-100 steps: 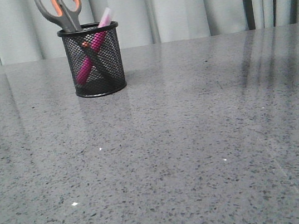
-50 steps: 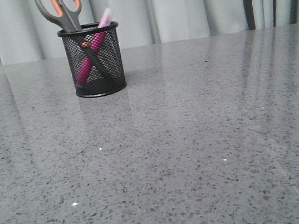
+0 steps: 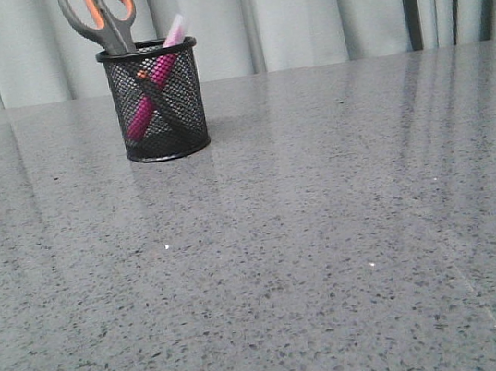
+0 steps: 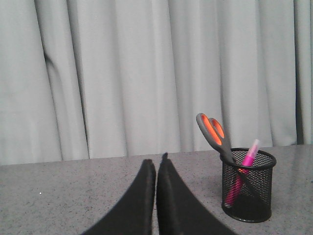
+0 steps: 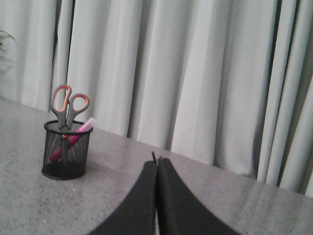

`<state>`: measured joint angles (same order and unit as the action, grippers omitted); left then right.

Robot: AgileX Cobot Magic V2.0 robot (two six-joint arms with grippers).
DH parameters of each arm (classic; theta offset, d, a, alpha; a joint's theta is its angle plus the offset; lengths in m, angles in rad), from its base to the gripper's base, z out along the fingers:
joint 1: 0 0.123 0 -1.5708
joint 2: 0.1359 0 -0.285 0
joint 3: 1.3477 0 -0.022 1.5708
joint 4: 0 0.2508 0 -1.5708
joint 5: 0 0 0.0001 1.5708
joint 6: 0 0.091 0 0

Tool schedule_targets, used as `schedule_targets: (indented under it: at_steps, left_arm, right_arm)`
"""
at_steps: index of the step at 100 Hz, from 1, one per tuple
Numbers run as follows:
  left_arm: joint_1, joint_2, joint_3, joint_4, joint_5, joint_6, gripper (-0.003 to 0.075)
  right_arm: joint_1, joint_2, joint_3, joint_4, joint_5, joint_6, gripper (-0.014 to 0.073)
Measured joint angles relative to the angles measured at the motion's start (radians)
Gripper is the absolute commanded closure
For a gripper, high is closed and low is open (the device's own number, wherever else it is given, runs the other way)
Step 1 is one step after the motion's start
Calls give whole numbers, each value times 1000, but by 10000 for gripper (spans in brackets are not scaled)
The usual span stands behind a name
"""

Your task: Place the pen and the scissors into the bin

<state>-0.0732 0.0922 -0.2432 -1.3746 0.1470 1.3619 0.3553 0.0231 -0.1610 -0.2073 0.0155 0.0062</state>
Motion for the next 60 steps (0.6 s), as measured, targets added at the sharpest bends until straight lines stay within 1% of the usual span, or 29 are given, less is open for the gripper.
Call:
schedule_targets:
  at_steps: [10,60]
  left_arm:
    - [0,-7,24,-1,-2,0,742]
    - [0,-7,47,-22,-2,0,742]
  right_arm:
    - [0,-29,28,0,50,0,669]
    - [-1,-31,32,0,67,0,669]
